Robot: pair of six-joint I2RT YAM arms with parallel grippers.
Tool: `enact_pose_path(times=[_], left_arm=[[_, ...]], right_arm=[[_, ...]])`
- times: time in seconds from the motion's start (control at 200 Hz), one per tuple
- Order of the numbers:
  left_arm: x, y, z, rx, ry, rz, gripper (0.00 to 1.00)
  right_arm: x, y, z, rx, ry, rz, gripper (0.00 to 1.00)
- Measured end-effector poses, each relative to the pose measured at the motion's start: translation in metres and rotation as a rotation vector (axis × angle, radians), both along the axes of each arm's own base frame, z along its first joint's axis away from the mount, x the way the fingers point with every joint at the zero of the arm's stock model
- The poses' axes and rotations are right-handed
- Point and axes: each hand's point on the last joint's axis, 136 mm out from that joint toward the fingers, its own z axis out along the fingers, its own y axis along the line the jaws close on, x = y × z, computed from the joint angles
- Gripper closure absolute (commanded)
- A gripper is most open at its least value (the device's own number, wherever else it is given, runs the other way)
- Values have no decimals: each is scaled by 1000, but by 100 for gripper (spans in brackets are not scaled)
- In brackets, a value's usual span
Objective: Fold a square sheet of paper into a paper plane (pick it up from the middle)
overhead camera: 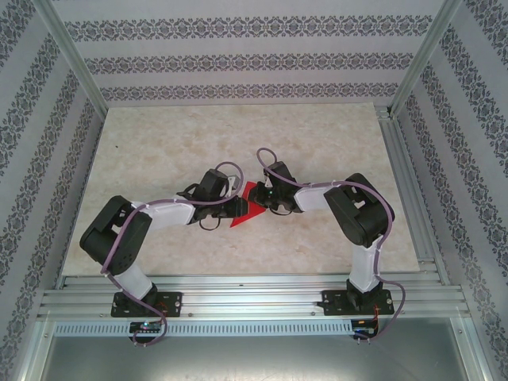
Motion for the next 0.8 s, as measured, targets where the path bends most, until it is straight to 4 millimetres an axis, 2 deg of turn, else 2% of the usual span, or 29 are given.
enact_pose_path(times=[0.24,0.475,0.799], left_arm=[[-4,-5,2,30,29,-14,72],[-7,-2,-17,72,77,-11,77],[-5,7,-25,128,78,21,82]], right_arm=[[2,1,-1,8,13,-15,91],[3,3,0,12,15,-19,91],[4,3,-1,5,20,-22,91]])
